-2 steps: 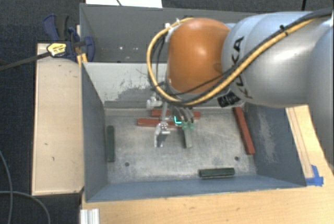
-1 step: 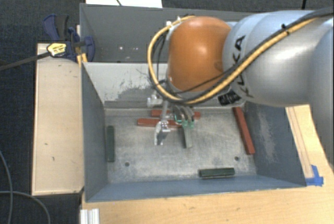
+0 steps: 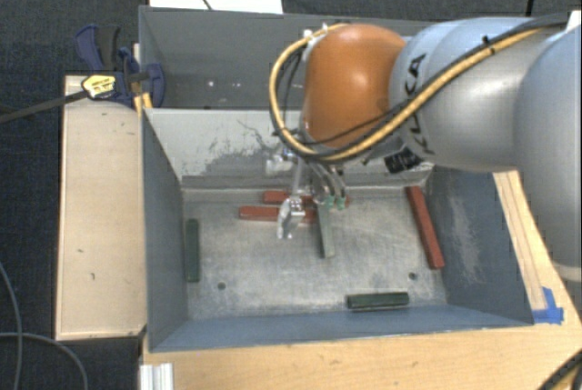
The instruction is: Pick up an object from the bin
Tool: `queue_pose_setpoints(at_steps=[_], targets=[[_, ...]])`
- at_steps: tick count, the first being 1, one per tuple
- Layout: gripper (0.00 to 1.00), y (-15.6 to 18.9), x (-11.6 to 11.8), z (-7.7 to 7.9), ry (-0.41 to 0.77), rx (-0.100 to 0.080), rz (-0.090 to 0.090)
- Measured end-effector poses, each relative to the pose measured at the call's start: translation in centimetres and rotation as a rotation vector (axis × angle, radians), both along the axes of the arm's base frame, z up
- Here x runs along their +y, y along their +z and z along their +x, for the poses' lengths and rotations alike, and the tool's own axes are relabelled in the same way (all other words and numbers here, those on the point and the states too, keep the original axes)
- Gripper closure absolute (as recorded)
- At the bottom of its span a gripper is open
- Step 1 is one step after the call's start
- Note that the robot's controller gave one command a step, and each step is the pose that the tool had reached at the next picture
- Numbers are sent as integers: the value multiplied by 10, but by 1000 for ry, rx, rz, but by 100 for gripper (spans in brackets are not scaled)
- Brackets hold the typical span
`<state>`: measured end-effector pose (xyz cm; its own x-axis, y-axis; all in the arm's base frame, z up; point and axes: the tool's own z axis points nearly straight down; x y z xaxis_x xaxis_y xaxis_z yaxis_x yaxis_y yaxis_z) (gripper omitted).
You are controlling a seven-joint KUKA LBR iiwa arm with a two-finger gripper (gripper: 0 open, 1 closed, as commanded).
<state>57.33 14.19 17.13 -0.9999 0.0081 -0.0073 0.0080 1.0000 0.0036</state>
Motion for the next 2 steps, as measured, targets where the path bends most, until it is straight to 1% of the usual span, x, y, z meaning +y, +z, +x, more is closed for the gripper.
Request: queue_pose_setpoints(at_steps=[1,2], targets=[[0,-38,-18,-5,-77,5,-3],[100,-87,-1,18,67,4,-2]])
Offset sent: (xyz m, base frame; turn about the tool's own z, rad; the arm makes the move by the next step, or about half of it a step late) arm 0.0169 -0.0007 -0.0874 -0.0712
